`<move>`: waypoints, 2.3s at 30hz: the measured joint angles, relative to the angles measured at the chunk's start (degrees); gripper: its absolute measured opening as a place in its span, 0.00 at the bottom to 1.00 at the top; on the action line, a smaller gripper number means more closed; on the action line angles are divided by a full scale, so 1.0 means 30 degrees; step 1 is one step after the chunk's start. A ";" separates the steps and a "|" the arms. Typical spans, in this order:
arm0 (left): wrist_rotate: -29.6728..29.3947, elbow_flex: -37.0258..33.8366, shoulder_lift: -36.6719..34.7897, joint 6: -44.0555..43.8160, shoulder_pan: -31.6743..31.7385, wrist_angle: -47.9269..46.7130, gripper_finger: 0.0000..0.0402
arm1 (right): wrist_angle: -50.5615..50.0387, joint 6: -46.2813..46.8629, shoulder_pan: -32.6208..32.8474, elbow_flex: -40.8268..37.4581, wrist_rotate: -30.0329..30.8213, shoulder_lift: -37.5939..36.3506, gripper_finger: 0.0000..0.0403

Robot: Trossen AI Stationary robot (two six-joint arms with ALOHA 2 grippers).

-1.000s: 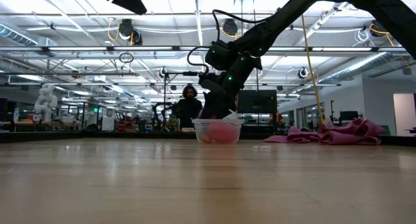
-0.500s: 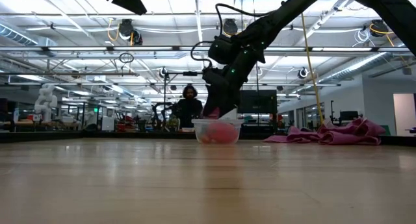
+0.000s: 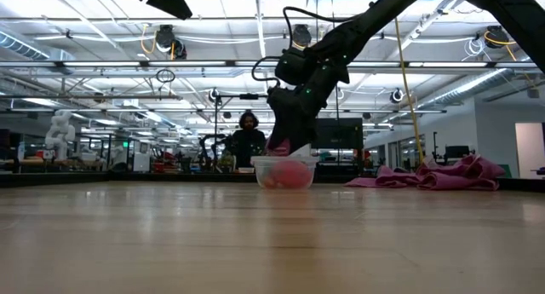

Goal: Pick and placing Produce into tupperware
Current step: Put the purple onion into the transparent bin, then return to Home Position

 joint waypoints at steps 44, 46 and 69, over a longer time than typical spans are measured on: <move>0.2052 -0.0021 -0.0262 -0.6388 -0.0544 -0.6759 0.56 | -1.6674 0.5170 0.2972 0.3218 0.3991 -0.9775 0.72; 0.2054 -0.0022 -0.0626 -0.7197 -0.0829 -0.7036 0.56 | -1.6741 0.5157 0.3707 0.2876 0.4250 -1.1023 0.72; 0.1983 -0.8887 -0.8415 -0.8814 -1.0036 0.4170 0.56 | 0.5256 0.7704 1.1785 -1.7290 0.4108 -2.6104 0.72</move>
